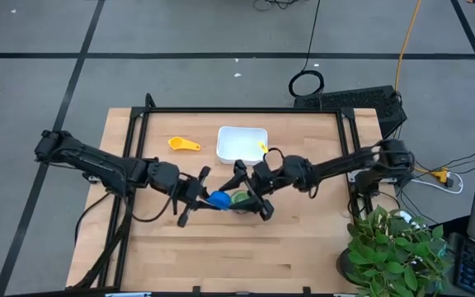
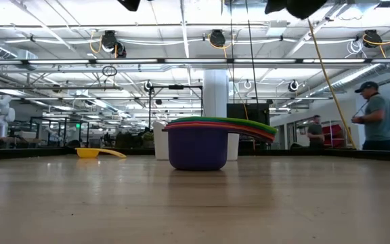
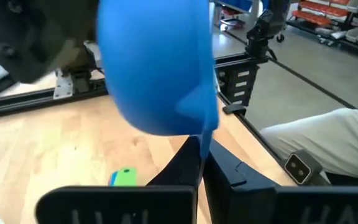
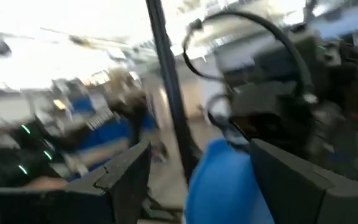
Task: Nest measuring cups in basket
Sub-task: Stack the dark blue measuring cup on top of the green measuring cup
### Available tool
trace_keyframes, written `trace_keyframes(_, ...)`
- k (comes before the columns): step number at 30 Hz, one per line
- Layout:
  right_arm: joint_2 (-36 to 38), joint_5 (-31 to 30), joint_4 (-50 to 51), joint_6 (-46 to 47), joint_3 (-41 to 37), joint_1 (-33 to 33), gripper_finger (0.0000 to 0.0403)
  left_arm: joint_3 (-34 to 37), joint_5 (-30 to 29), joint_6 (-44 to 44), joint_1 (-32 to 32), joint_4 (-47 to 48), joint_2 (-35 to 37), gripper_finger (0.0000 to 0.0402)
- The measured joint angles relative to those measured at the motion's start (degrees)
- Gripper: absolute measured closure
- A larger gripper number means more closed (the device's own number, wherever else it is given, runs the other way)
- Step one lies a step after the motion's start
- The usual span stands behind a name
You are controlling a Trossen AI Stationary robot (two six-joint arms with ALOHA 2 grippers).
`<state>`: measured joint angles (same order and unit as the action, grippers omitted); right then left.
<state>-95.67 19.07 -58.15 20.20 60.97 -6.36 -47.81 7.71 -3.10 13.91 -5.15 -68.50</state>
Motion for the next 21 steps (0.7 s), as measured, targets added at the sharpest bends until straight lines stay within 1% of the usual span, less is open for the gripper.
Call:
trace_keyframes(1,1.5,-0.3,4.0,-1.7,0.0,0.1,0.0139,0.0,-0.5,0.3,-0.1,0.0,0.3,0.0396)
trace_keyframes(4,5.6,-4.7,14.4,-5.7,0.0,-0.9,0.0139,0.0,-2.2,0.8,-0.2,0.0,1.7,0.0396)
trace_keyframes(6,7.4,-10.9,19.8,-9.5,0.0,-2.5,0.0138,-0.1,-4.2,1.9,-0.5,0.0,2.1,0.0396)
trace_keyframes(8,8.6,-19.3,24.3,-13.8,0.0,-4.5,0.0138,-0.1,-7.3,3.6,-0.8,0.0,1.9,0.0395)
trace_keyframes(11,8.7,-35.5,28.5,-20.4,0.0,-7.6,0.0138,0.0,-13.3,6.6,-1.4,-2.0,1.9,0.0397)
trace_keyframes(13,7.6,-45.1,29.4,-24.6,0.0,-9.3,0.0138,-0.1,-18.4,8.0,-1.6,-3.4,1.9,0.0397)
trace_keyframes(15,6.5,-50.7,29.5,-27.4,0.0,-10.5,0.0138,-0.1,-23.6,8.2,-1.6,-3.3,1.8,0.0396)
trace_keyframes(16,5.8,-52.7,28.9,-28.4,0.0,-10.9,0.0138,-0.1,-25.3,8.2,-1.6,-3.4,1.7,0.0395)
trace_keyframes(18,4.6,-56.3,28.4,-29.1,0.0,-11.3,0.0138,-0.1,-27.1,8.2,-1.8,-4.6,1.8,0.0395)
trace_keyframes(21,1.9,-62.8,26.3,-29.3,0.0,-11.4,0.0138,-0.1,-27.4,8.4,-1.9,-6.9,1.8,0.0397)
